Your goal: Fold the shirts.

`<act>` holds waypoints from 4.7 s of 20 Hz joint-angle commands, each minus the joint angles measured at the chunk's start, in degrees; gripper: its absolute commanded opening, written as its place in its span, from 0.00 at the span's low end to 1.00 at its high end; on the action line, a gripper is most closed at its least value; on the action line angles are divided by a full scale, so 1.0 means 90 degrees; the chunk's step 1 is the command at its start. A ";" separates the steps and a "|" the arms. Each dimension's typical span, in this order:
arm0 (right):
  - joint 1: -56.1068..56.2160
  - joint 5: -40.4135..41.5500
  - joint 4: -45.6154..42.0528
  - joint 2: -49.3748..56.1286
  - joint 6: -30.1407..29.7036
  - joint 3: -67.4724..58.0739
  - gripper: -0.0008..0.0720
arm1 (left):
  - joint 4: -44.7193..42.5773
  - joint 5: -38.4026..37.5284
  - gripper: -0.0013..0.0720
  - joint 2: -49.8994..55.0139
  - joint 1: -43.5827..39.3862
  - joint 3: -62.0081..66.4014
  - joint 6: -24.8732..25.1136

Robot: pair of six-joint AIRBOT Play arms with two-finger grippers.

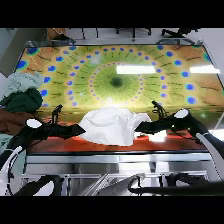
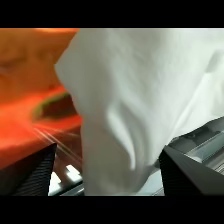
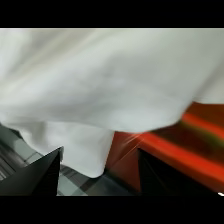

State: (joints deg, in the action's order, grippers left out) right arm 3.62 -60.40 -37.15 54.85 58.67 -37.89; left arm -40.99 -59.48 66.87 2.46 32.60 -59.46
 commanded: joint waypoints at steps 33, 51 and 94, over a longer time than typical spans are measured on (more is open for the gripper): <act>0.0680 -0.1192 -0.0024 -0.1484 0.0670 -0.4282 0.04 | 0.0374 -0.2492 0.04 -0.2344 0.1001 0.4643 -0.0724; -0.1528 -0.0544 -0.0427 0.0993 0.0129 -0.3293 0.71 | -0.0551 -0.2569 0.98 0.1834 0.1037 0.4602 -0.1234; -0.0483 -0.0202 0.0636 -0.3235 0.0255 -0.4430 0.04 | 0.0695 -0.0845 0.04 -0.3368 0.2681 0.6433 0.0168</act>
State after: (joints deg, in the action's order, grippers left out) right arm -0.56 -59.94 -21.80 26.98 53.32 -77.97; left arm -33.47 -65.06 36.97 25.98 88.75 -57.95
